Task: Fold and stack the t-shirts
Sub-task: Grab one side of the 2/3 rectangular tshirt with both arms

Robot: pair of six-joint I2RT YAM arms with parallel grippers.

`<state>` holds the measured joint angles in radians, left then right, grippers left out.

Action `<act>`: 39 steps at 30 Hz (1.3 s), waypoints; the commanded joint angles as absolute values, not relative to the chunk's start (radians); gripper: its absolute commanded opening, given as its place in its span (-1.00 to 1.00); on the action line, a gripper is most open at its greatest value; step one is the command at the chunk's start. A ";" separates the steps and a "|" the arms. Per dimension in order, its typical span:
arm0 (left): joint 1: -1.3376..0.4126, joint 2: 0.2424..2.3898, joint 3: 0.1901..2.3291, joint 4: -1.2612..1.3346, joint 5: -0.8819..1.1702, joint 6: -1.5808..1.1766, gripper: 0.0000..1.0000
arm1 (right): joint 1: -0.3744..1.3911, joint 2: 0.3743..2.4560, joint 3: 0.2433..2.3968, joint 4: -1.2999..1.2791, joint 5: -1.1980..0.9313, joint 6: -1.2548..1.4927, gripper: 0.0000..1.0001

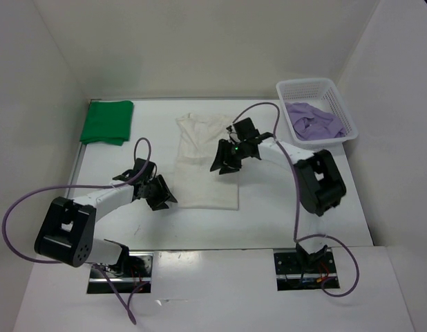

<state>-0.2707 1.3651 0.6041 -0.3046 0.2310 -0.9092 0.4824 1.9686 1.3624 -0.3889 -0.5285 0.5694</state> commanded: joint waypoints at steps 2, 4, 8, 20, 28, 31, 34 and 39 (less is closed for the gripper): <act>-0.265 1.394 0.627 -0.227 0.219 -0.937 0.01 | 0.462 1.709 1.143 -0.330 -0.488 0.606 -0.13; -0.265 1.411 0.627 -0.216 0.232 -0.946 -0.03 | 0.462 1.603 0.996 -0.319 -0.445 0.633 -0.47; -0.265 1.436 0.609 -0.206 0.242 -0.937 -0.14 | 0.453 1.439 0.796 -0.301 -0.342 0.699 -0.77; -0.265 1.436 0.609 -0.215 0.252 -0.928 -0.27 | 0.453 1.468 0.623 -0.160 -0.402 0.778 0.10; -0.265 1.402 0.589 -0.224 0.262 -0.919 -0.43 | 0.453 1.513 0.623 -0.130 -0.413 0.787 -0.46; -0.265 1.393 0.577 -0.224 0.272 -0.919 -0.62 | 0.453 1.522 0.632 -0.130 -0.413 0.787 -0.76; -0.265 1.393 0.577 -0.279 0.272 -0.905 -0.89 | 0.453 1.522 0.641 -0.140 -0.434 0.787 -0.97; -0.265 1.313 0.566 -0.391 0.291 -0.868 -1.00 | 0.500 1.445 0.629 -0.240 -0.433 0.787 -1.00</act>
